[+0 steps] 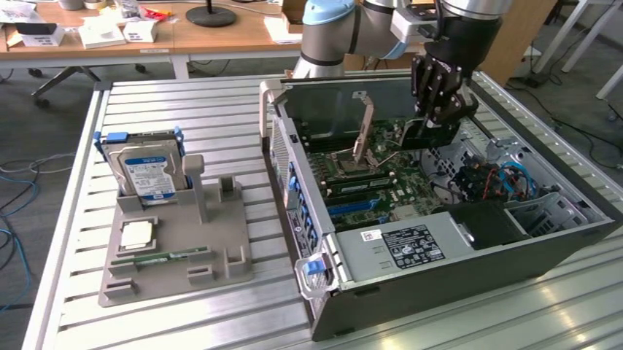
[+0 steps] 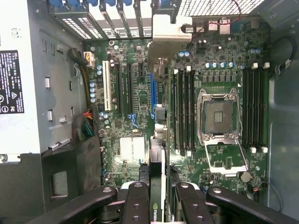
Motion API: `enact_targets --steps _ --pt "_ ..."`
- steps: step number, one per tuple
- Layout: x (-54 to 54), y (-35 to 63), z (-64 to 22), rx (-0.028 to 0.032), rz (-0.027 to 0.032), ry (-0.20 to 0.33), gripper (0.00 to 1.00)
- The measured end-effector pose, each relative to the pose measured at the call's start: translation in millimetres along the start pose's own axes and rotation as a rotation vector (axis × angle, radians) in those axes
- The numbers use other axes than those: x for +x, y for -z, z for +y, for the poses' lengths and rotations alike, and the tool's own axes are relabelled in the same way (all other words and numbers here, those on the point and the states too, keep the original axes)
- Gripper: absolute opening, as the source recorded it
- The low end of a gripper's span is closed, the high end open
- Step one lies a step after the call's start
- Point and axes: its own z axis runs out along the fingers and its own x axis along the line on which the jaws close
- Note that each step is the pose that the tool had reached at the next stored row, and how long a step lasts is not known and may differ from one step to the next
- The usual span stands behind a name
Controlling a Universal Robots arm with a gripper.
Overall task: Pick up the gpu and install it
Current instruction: 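Insert the gpu into the slot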
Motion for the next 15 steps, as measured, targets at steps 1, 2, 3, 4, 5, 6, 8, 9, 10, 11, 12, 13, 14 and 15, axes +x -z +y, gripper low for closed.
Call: enact_targets --steps 1,2,3,4,5,6,8,9,10,11,12,13,14,15 --pt "0.0 0.0 0.0 0.0 0.0 0.0 0.26" --pt "0.0 -0.1 0.0 0.0 -0.0001 0.0 0.26" --pt "0.0 -0.1 0.0 0.0001 -0.0002 0.0 0.26" --pt "-0.2 -0.3 0.1 0.0001 -0.0005 0.0 0.26" --pt "-0.5 -0.4 0.4 0.0001 -0.0005 0.0 0.26" --pt "-0.8 -0.3 0.6 0.0001 -0.0003 0.0 0.26" --pt "-1.6 -0.5 1.0 0.0001 -0.0003 0.0 0.26" --pt "-2.0 -0.5 1.2 0.0001 -0.0003 0.0 0.26" --pt "-2.3 -0.6 1.4 0.0001 -0.0003 0.0 0.26" --pt "-2.3 -0.6 1.5 0.0001 -0.0003 0.0 0.26" --pt "-2.4 -1.0 1.7 0.0001 -0.0004 0.0 0.26" --pt "-2.5 -1.6 2.0 0.0001 -0.0003 0.0 0.26" --pt "-2.5 -2.6 2.2 0.0 -0.0003 0.0 0.26" --pt "-2.6 -3.7 2.3 0.0001 -0.0002 0.0 0.26"
